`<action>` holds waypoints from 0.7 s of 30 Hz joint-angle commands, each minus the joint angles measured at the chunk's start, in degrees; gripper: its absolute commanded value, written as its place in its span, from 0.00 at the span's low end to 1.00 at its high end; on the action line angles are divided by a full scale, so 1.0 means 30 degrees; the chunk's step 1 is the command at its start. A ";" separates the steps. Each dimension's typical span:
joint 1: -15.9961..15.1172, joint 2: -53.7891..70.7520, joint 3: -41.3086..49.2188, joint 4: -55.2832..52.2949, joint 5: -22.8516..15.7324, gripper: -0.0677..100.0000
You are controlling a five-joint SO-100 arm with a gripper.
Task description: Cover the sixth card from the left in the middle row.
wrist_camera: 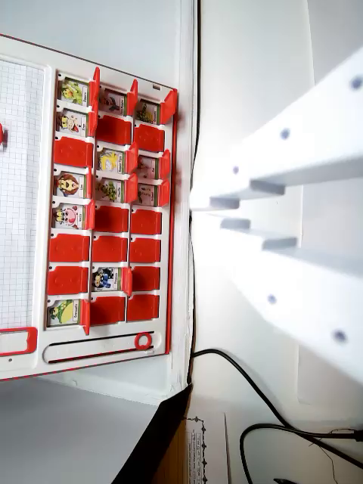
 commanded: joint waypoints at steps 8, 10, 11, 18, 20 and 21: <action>0.0205 0.0645 0.0469 -0.0938 0.0059 0.00; 0.0205 0.0674 0.0498 -0.0938 0.0059 0.00; 0.0205 0.0674 0.0498 -0.0938 0.0059 0.00; 0.0234 0.0586 0.0352 -0.0938 0.0088 0.00; 0.0234 0.0586 0.0410 -0.0938 0.0117 0.00; 0.0234 0.0586 0.0439 -0.0938 0.0117 0.00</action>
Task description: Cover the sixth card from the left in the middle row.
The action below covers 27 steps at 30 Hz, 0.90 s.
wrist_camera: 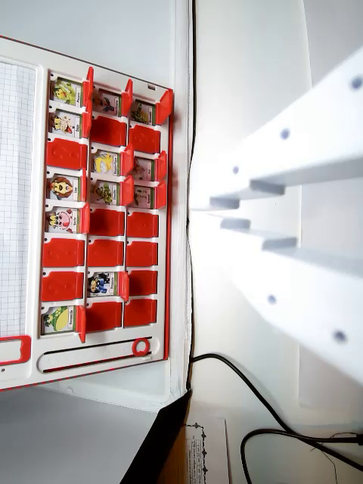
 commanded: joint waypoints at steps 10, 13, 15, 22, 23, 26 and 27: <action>0.0938 0.0703 0.1201 -0.2168 -0.0117 0.00; 0.1201 0.0791 0.2256 -0.3105 -0.0205 0.00; 0.1377 0.0879 0.3193 -0.3955 -0.0469 0.00; 0.2725 0.0850 0.6768 -0.7617 -0.1143 0.00; 0.2988 0.0850 0.7383 -0.8408 -0.1318 0.00; 0.3545 0.0527 0.8584 -0.9756 -0.1523 0.00; 0.3691 0.0352 0.8818 -1.0020 -0.1611 0.00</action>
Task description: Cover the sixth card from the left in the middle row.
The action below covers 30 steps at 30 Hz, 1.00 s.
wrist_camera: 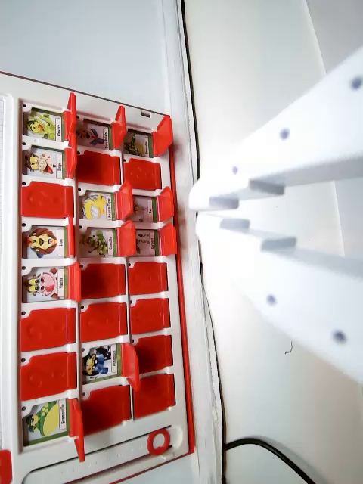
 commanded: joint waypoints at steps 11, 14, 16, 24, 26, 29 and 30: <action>0.1816 -0.2461 0.3604 -0.7471 -0.1436 0.00; 0.2051 -0.3838 0.3779 -0.8936 -0.1699 0.00; 0.2197 -0.4805 0.3750 -0.9756 -0.1934 0.00; 0.2490 -0.8877 0.3047 -1.2627 -0.2637 0.00; 0.2490 -0.9697 0.2725 -1.2891 -0.2607 0.00; 0.2490 -1.0811 0.2666 -1.3916 -0.2930 0.00; 0.2461 -1.1191 0.2607 -1.4150 -0.2988 0.00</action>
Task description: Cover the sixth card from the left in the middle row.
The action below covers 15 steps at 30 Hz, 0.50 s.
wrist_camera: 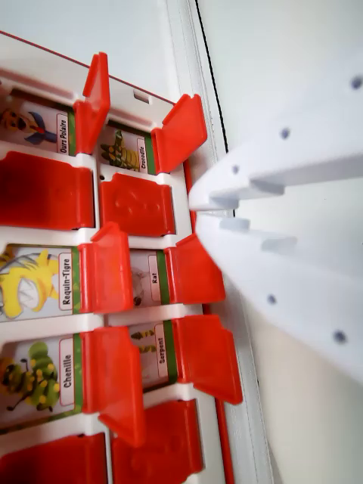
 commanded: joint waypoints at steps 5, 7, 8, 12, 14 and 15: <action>-0.0234 -0.1758 -0.2900 -0.1055 0.0029 0.00; -0.0293 -0.2314 -0.3428 -0.1055 0.0088 0.00; -0.0322 -0.2607 -0.3721 -0.1055 0.0117 0.00; -0.0381 -0.3691 -0.4746 -0.1055 0.0234 0.00; -0.0469 -0.4219 -0.5273 -0.1055 0.0264 0.00; -0.0498 -0.4512 -0.5508 -0.1084 0.0293 0.00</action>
